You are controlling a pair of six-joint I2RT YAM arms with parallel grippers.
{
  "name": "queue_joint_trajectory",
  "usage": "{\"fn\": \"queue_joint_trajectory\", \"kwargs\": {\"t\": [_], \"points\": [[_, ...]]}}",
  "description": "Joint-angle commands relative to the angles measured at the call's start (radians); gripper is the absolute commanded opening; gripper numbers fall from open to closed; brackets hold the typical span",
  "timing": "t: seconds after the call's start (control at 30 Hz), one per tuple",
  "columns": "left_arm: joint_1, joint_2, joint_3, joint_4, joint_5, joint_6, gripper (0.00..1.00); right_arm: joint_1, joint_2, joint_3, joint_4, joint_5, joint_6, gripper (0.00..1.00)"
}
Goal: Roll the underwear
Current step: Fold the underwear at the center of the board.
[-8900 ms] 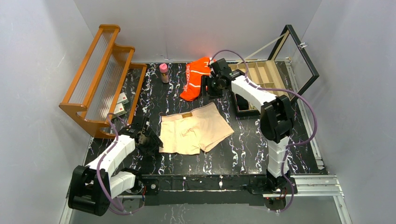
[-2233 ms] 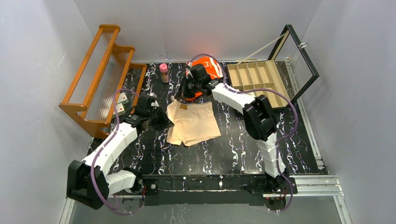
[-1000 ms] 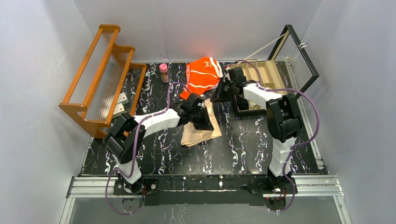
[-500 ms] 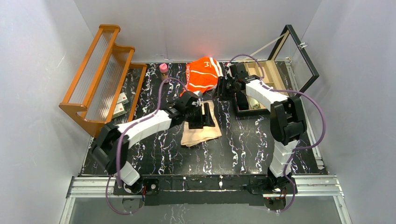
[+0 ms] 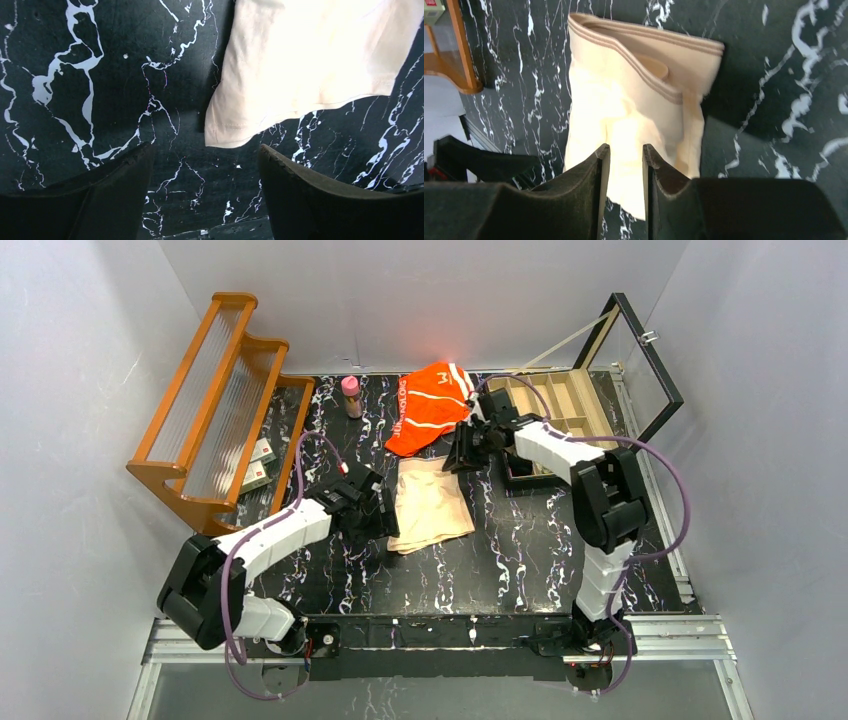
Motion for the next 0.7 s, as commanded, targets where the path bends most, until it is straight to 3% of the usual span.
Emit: {"fn": "queue_joint_trajectory", "kwargs": {"t": [0.0, 0.13, 0.27, 0.5, 0.6, 0.67], "points": [[-0.001, 0.007, -0.037, 0.015, 0.012, 0.008, 0.74, 0.013, 0.085, 0.115, 0.021, 0.028, 0.015, 0.37], [-0.001, 0.034, -0.077, 0.085, 0.067, -0.004, 0.73, 0.012, 0.169, 0.183, 0.010, 0.128, 0.002, 0.35], [-0.001, 0.074, -0.115, 0.156, 0.086, -0.036, 0.65, 0.009, 0.264, 0.261, -0.047, 0.192, -0.033, 0.34], [0.000, 0.112, -0.165, 0.200, 0.047, -0.063, 0.17, 0.002, 0.355, 0.360, -0.137, 0.192, -0.083, 0.41], [0.000, 0.100, -0.182, 0.189, 0.048, -0.046, 0.04, 0.000, 0.334, 0.380, -0.164, 0.175, -0.102, 0.44], [-0.001, 0.070, -0.197, 0.164, 0.049, -0.034, 0.00, 0.000, 0.285, 0.375, -0.161, 0.130, -0.113, 0.48]]}}
